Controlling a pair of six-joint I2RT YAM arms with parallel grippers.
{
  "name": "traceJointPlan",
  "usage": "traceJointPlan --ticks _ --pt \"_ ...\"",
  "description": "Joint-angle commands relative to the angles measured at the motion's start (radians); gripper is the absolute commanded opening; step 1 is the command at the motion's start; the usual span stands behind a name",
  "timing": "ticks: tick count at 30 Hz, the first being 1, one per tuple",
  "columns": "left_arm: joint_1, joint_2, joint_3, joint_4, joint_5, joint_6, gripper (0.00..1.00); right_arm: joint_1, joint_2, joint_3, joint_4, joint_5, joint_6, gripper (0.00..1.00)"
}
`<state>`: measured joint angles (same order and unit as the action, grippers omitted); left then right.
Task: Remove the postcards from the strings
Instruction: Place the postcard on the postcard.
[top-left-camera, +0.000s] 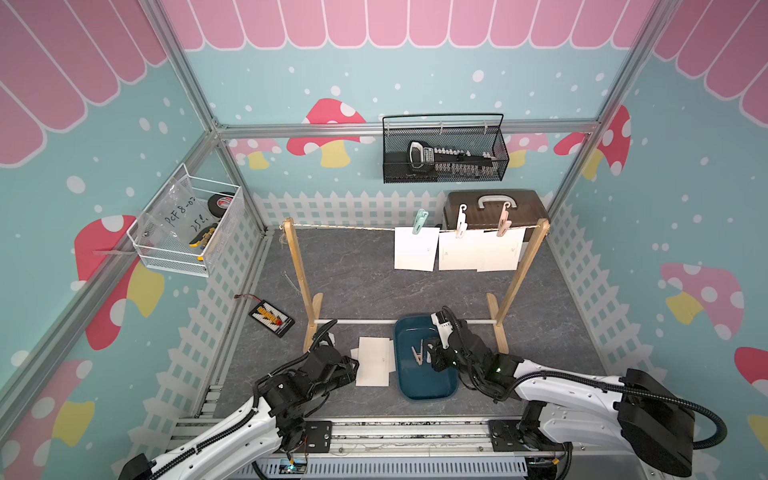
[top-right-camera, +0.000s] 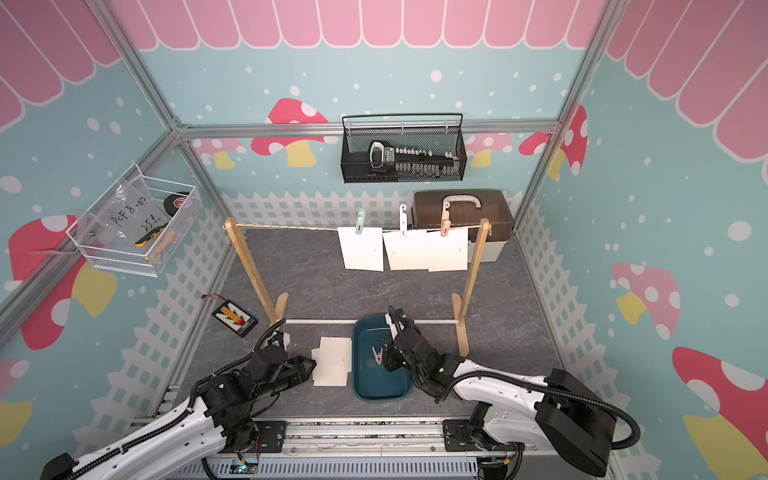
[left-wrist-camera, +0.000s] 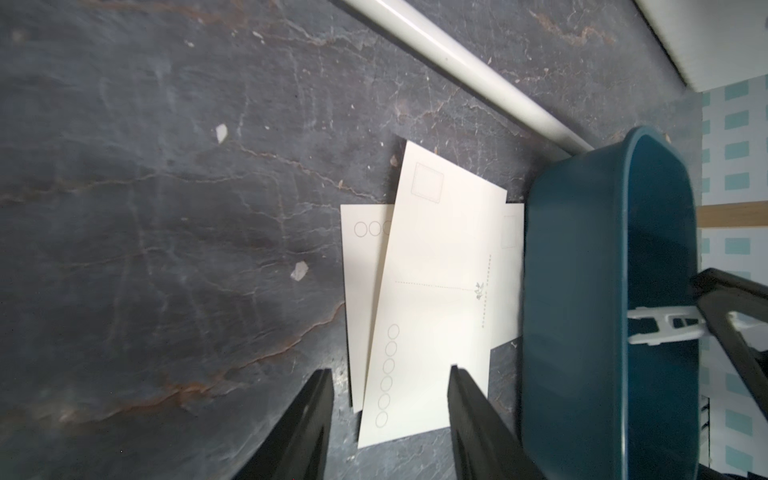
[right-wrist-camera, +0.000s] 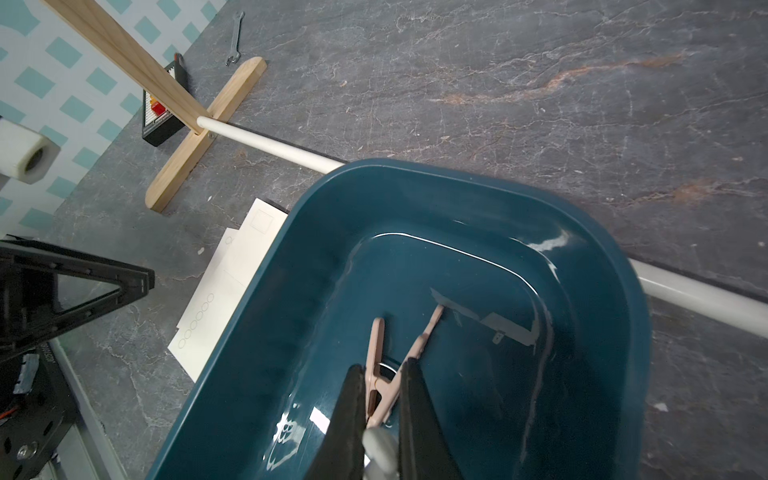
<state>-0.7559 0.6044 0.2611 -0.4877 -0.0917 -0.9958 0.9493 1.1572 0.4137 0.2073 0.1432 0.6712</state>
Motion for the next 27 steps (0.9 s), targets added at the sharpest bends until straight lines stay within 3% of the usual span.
traceJointPlan --ticks 1,6,11,13,19,27 --pt "-0.007 -0.007 0.058 0.004 -0.069 0.042 0.5 0.005 0.024 -0.025 0.039 0.03 0.023 0.09" --pt "-0.007 -0.046 0.092 0.03 -0.097 0.083 0.5 0.003 0.057 -0.043 0.07 0.035 0.05 0.16" --pt "-0.006 -0.041 0.13 0.061 -0.094 0.127 0.5 0.004 0.062 -0.034 0.056 0.02 0.041 0.42" --pt "-0.006 -0.031 0.151 0.094 -0.076 0.158 0.5 0.003 0.039 -0.024 0.028 0.019 0.03 0.48" --pt "-0.006 -0.039 0.225 0.193 -0.048 0.318 0.72 0.003 -0.142 0.087 -0.191 -0.007 -0.092 0.57" --pt "-0.007 -0.06 0.281 0.387 -0.022 0.488 0.85 0.002 -0.385 0.363 -0.525 0.042 -0.297 0.57"
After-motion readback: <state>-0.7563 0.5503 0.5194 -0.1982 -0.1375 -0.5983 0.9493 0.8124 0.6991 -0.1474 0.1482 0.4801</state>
